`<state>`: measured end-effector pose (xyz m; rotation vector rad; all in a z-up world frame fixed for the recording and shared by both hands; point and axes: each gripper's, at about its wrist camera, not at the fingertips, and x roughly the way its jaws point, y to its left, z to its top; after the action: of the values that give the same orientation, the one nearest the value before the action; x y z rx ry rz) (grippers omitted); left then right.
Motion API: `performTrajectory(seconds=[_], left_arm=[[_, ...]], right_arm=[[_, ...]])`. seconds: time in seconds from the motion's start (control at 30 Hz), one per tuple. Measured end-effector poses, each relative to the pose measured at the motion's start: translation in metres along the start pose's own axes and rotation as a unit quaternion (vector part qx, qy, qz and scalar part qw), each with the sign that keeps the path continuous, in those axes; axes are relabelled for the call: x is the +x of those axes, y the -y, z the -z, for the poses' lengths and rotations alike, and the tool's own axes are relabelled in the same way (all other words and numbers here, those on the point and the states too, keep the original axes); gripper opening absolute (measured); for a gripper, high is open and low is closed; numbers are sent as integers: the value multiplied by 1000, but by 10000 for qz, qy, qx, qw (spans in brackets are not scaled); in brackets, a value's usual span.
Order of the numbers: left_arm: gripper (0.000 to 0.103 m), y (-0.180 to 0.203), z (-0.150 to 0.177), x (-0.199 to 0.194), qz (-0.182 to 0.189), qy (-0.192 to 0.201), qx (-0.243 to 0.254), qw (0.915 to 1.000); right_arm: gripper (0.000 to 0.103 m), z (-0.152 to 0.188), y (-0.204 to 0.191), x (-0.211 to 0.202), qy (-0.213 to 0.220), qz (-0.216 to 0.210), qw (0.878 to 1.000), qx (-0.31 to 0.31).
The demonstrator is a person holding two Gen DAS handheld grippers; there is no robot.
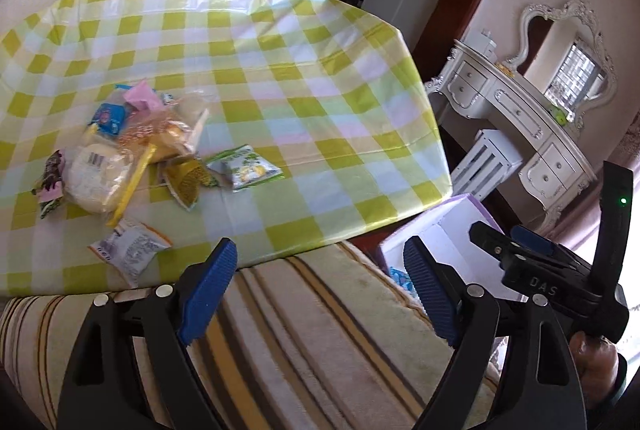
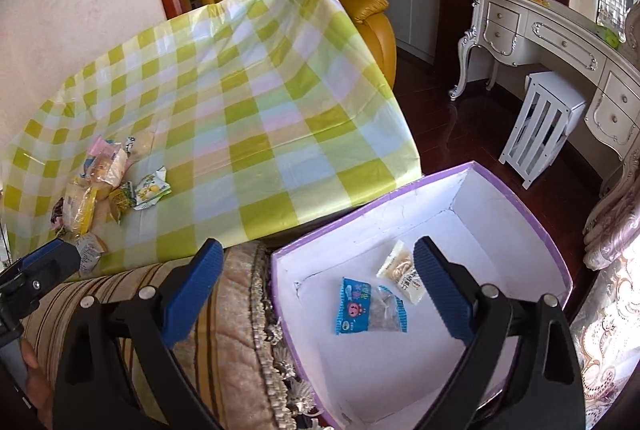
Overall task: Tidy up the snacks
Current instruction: 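Move both open tools back over the snack pile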
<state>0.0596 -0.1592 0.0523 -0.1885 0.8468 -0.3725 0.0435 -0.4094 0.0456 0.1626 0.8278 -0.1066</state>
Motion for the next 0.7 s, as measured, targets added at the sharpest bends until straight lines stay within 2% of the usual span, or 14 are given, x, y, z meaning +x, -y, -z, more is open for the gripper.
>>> performTrajectory(seconds=[0.13,0.3,0.43,0.7], left_arm=[[81,-55,2,-20,-369,243,-661,9968],[70,-110,9,-40,-845,431,-1189,9884],[64,-141,12,-47,-985,475,-1531,9821],[55,-179,7,-49,-1177,557,-1943,9723]], right_arm=[[96,-2,-21,3,-55,-202,9997,-109],[96,-1,-49,14,-138,-352,9987,-336],[96,-2,-66,24,-235,-391,9980,-439],[96,-7,-98,44,-233,-340,9964,-746]])
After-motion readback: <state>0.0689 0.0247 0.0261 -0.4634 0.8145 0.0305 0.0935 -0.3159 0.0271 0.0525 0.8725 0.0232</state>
